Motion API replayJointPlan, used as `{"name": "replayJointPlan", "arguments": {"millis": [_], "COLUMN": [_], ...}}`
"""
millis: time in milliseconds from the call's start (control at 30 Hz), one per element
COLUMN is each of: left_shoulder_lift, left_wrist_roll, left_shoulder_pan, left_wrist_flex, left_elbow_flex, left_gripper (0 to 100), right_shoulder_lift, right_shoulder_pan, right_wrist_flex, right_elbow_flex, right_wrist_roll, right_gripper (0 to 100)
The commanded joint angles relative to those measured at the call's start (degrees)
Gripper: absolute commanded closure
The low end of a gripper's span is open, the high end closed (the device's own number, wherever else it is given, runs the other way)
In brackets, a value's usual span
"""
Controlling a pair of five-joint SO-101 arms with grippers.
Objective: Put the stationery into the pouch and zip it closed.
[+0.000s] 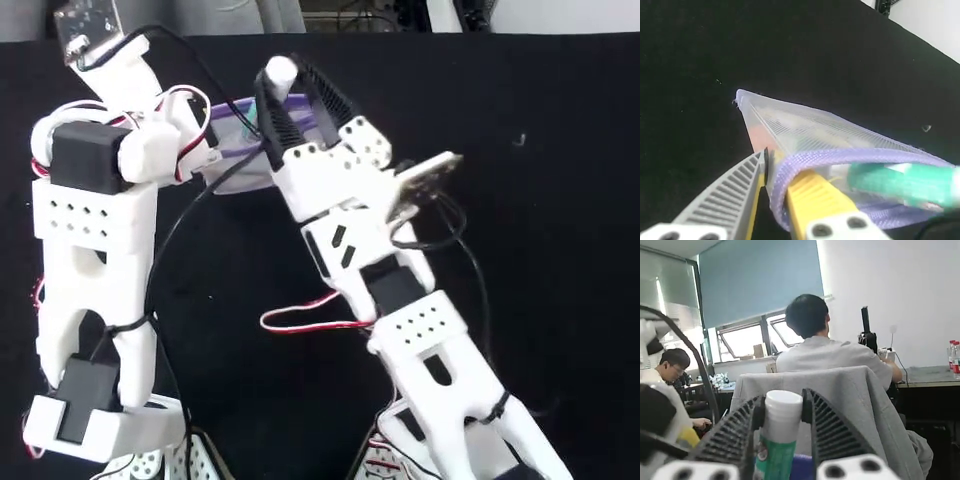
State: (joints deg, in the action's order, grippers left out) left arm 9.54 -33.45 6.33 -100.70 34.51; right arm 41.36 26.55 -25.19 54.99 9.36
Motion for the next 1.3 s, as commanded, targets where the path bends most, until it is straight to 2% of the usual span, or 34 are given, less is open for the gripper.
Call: {"name": "replayJointPlan", "arguments": {"millis": [0, 67, 233, 300, 433, 533, 800, 867, 1000, 1167, 1267], "left_shoulder_lift": [1.23, 1.23, 1.23, 1.23, 1.23, 1.23, 1.23, 1.23, 1.23, 3.78, 8.53], "left_wrist_roll": [-0.7, -0.7, -0.7, -0.7, -0.7, -0.7, -0.79, -2.37, -8.88, 0.62, -0.53], "left_shoulder_pan": [-2.42, -2.86, -3.03, -3.03, -3.03, -3.12, -9.27, -11.82, -18.15, -8.13, -10.95], "left_wrist_flex": [-0.09, -0.09, -0.09, -0.09, 0.0, 0.0, 1.23, 1.32, 0.88, -0.09, 1.85], "left_elbow_flex": [1.27, 1.27, 1.27, 1.27, 1.27, 1.27, 2.33, 4.09, 6.11, 6.2, 6.11], "left_gripper": [97, 97, 97, 97, 97, 97, 97, 97, 97, 97, 97], "right_shoulder_lift": [-0.13, -0.22, 0.13, 0.13, 1.89, 6.46, 20.7, 20.79, 17.63, 11.91, 10.07], "right_shoulder_pan": [-0.7, -0.7, 0.88, 0.88, 0.62, -0.26, -6.86, -7.3, -5.63, -3.78, -4.22], "right_wrist_flex": [-1.49, -1.23, -1.05, -1.05, -0.88, 4.4, 34.46, 40.62, 41.67, 41.93, 42.02], "right_elbow_flex": [-0.48, -0.48, -0.13, -0.13, -0.04, -1.01, -13.93, -17.1, -18.42, -20.62, -21.93], "right_wrist_roll": [-1.41, -3.08, -5.19, -5.1, -5.1, -5.19, -5.27, -7.82, -16.44, -18.37, -18.37], "right_gripper": [98.6, 95.9, 71.8, 67.8, 67.8, 67.8, 67.8, 67.8, 67.8, 73.2, 76.8]}}
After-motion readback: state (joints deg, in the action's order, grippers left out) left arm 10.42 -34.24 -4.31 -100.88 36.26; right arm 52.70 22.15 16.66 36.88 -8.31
